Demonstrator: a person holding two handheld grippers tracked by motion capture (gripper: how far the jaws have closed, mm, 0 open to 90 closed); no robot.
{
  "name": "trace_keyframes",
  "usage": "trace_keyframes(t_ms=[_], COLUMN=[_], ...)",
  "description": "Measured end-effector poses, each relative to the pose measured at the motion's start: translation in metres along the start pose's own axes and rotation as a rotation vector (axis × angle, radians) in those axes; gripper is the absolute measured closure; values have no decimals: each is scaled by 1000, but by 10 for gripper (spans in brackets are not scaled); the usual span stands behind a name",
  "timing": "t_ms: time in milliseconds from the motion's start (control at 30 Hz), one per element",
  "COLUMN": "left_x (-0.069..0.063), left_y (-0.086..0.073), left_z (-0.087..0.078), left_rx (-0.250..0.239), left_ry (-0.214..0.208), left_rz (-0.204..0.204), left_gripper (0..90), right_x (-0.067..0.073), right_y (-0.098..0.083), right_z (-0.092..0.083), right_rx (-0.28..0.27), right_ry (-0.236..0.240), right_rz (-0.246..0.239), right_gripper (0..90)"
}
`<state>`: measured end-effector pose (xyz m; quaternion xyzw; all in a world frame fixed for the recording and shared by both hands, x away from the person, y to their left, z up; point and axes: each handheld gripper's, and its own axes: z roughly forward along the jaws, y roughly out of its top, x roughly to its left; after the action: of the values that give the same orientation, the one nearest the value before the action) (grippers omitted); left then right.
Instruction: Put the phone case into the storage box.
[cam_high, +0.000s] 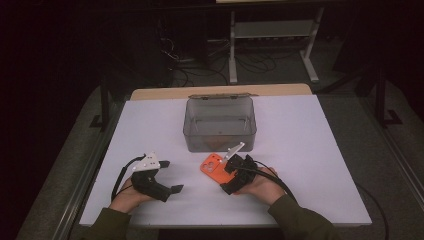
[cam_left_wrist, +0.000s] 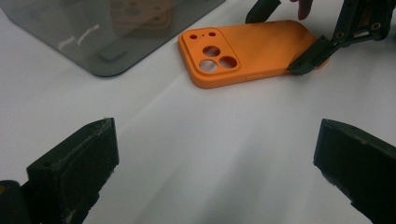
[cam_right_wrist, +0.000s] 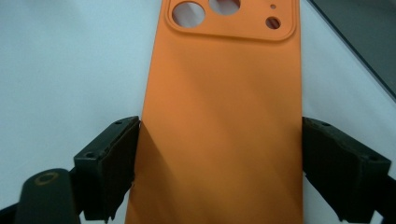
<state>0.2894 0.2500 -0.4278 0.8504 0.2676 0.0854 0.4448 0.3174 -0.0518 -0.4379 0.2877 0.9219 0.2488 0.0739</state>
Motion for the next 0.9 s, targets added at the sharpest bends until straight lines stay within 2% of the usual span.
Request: trace_keyframes(t_ms=[467,700,900], left_x=[1,1,1], left_y=[0,0,-1], left_z=[0,0,0], left_rx=[-2,-2,-2], left_ry=[1,1,5], left_rz=[0,3,0], left_gripper=[0,0,0], right_x=[-6,-12,-19], right_y=[-5,-10,-14], right_z=[-15,-26,-38], right_rx=[-24,-44,-56], right_ry=[51,61,62], right_rz=[5,16,8], right_gripper=[150,151,152])
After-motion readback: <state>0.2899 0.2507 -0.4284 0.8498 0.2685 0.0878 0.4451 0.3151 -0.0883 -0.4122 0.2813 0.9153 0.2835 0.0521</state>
